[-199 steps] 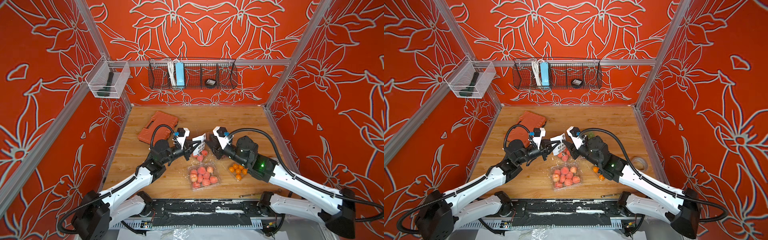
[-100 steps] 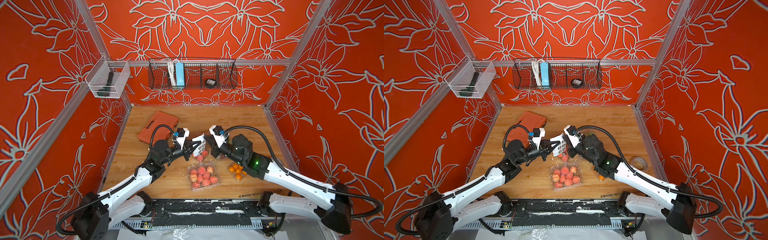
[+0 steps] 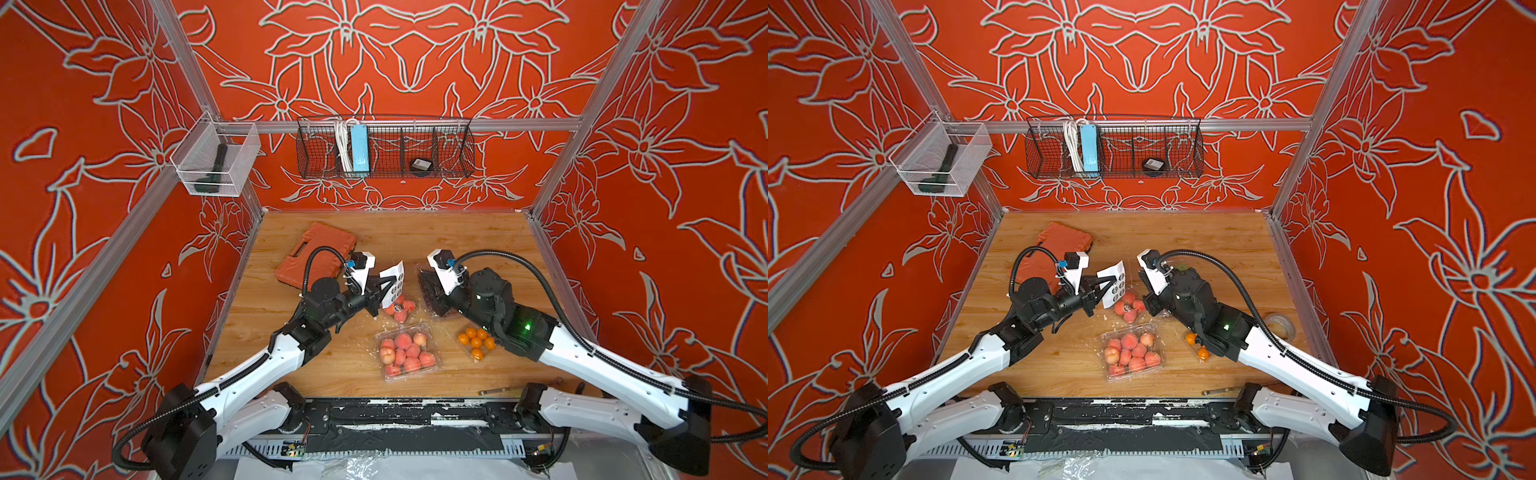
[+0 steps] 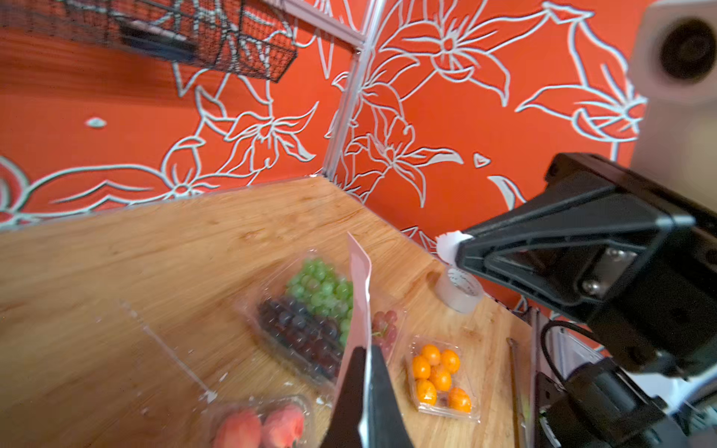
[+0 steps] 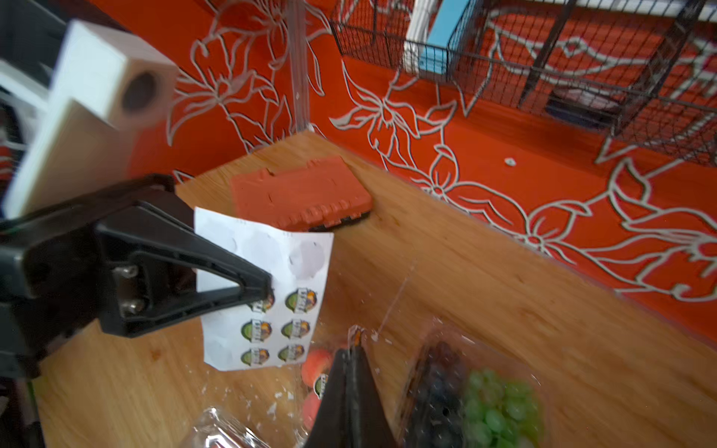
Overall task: Label fruit boxes
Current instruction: Place the label sticker at the center of the board.
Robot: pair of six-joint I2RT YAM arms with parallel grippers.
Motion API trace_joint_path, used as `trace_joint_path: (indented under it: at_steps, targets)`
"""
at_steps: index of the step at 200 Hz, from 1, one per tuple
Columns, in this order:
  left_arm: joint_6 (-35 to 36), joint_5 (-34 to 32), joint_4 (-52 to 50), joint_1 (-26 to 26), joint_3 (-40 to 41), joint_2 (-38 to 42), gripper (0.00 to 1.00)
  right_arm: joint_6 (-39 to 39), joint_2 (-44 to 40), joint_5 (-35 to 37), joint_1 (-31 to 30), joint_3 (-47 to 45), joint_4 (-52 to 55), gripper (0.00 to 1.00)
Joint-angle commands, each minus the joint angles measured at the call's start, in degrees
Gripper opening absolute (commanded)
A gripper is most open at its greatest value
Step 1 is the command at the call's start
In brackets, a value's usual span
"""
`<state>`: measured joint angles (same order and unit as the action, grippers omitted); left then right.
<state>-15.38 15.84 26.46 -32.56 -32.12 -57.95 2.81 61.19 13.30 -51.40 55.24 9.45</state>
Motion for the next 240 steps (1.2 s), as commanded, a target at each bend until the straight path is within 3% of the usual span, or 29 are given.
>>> trace_joint_path:
  at_steps: [1,28,61,103,187,233,240]
  targets:
    - [-5.1,-9.9,-6.7,0.7,1.4,3.7,0.00,6.2,4.1,10.0,2.4,5.1,18.2,0.00]
    - [-9.7,-6.7,-9.5,4.9,6.6,5.1,0.00,12.1,10.9,5.8,11.0,9.2,31.6,0.00]
    - [-11.4,-6.5,-13.1,6.2,9.5,-0.6,0.00,12.9,16.7,3.6,16.4,10.2,34.4,0.00]
    - [-11.9,-11.0,-13.0,6.2,11.6,-2.4,0.00,12.1,21.7,1.8,17.1,12.5,34.3,0.00]
    - [-11.8,-11.1,-11.3,6.2,11.8,-4.4,0.00,10.6,30.8,-3.3,19.3,16.2,32.1,0.00]
    - [-12.2,-13.6,-12.0,6.4,10.9,-7.6,0.07,11.3,33.9,-6.9,20.6,16.7,31.9,0.00]
    - [-12.2,-13.9,-12.1,6.4,10.8,-7.7,0.08,11.5,34.1,-7.3,20.9,16.7,31.9,0.05]
